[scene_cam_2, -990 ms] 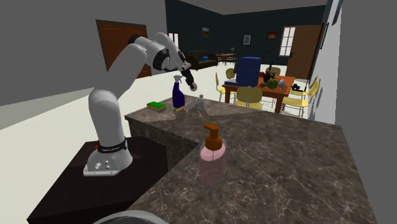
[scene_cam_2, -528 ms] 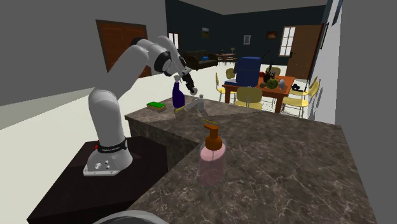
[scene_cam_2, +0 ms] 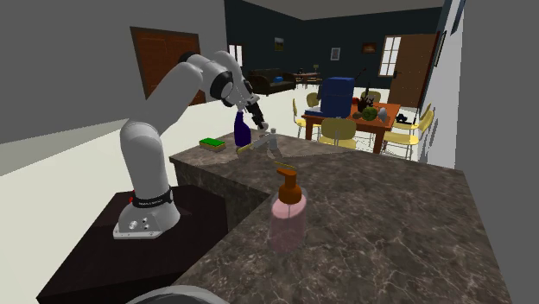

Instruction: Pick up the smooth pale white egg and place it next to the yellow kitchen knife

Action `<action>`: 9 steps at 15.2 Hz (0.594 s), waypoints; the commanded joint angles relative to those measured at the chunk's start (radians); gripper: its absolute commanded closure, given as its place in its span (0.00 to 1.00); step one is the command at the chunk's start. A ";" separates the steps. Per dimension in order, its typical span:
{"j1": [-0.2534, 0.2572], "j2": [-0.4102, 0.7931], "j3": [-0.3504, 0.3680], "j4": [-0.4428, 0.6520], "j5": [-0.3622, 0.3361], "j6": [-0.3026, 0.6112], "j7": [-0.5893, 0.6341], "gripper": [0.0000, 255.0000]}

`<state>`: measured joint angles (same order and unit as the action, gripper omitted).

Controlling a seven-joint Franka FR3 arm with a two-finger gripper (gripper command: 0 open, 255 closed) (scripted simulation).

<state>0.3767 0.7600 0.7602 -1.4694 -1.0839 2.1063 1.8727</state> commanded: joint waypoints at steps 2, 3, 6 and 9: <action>0.000 0.000 0.000 0.000 0.000 0.000 0.000 1.00; 0.000 0.000 0.000 0.000 0.000 0.000 0.000 0.00; 0.000 0.000 0.000 0.000 0.000 0.000 0.000 0.00; -0.005 -0.024 0.013 -0.012 0.014 -0.013 -0.002 0.00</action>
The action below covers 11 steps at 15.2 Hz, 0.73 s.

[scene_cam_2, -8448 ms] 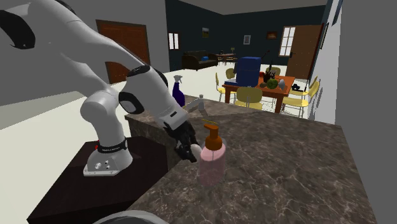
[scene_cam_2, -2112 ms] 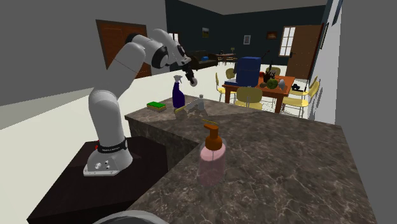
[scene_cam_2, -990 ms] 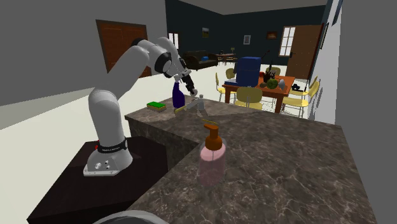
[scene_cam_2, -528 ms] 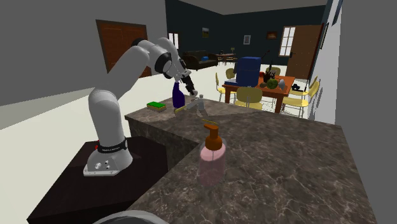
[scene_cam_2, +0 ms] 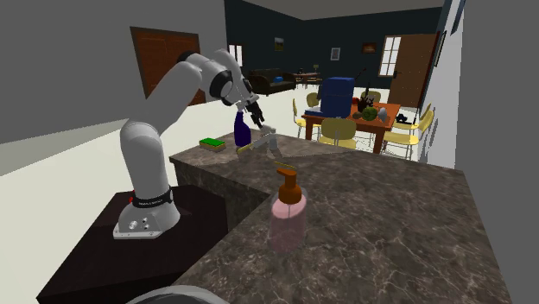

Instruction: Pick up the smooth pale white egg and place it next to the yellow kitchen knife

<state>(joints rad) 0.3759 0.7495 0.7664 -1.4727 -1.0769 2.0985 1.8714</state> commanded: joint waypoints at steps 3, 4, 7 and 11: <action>-0.018 -0.076 0.043 -0.033 0.048 -0.042 -0.010 0.00; -0.018 -0.076 0.043 -0.033 0.048 -0.042 -0.010 0.00; -0.018 -0.076 0.043 -0.033 0.048 -0.042 -0.010 0.00; -0.018 -0.076 0.043 -0.033 0.048 -0.042 -0.010 0.00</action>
